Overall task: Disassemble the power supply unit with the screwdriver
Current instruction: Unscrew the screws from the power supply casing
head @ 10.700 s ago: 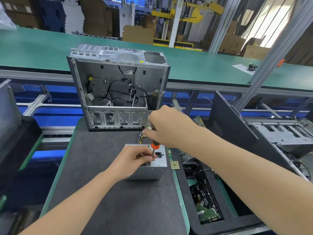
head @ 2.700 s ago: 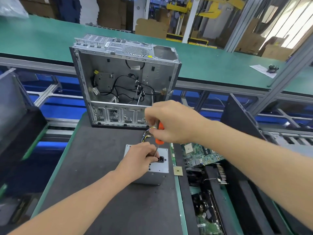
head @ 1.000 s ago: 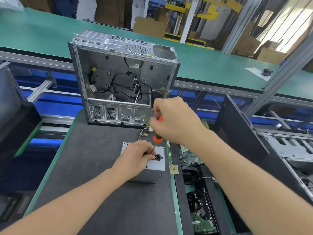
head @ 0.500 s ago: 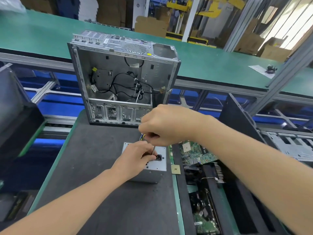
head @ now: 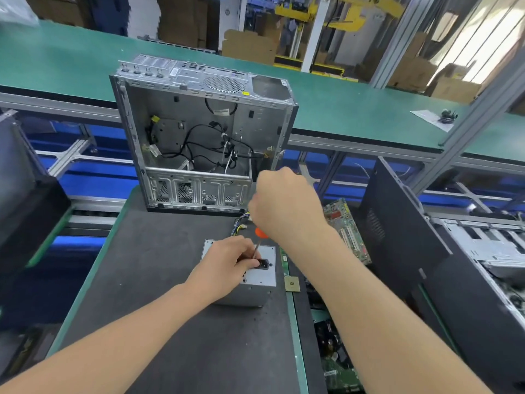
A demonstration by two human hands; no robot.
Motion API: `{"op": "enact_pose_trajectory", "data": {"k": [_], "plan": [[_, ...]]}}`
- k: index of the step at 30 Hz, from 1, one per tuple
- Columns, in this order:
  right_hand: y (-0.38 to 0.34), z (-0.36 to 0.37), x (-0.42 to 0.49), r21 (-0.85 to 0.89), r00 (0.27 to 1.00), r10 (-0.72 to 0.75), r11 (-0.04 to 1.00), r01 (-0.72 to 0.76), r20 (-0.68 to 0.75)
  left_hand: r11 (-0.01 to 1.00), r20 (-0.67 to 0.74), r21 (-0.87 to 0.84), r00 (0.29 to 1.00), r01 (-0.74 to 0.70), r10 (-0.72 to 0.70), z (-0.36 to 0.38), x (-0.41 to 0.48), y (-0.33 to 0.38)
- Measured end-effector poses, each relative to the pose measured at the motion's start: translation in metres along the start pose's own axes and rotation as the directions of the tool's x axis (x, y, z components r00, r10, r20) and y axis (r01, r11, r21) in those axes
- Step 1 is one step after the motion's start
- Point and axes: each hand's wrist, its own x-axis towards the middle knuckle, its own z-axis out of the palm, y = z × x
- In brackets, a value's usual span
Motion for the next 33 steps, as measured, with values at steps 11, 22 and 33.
{"op": "enact_pose_trajectory", "data": {"k": [11,22,33], "plan": [[0.037,-0.017,0.01,0.243,0.867,-0.486,0.859,0.45,0.111,0.999,0.005,-0.039,0.999,-0.036,0.036,-0.006,0.0,0.0],[0.029,-0.024,0.012,0.159,0.942,-0.185,0.977,0.145,0.278,0.98,0.01,-0.201,1.0,0.009,-0.008,-0.021,-0.003,0.004],[0.034,-0.033,0.013,0.29,0.834,-0.426,0.896,0.335,0.352,0.935,0.03,-0.353,0.999,0.042,-0.033,-0.016,-0.005,0.003]]}}
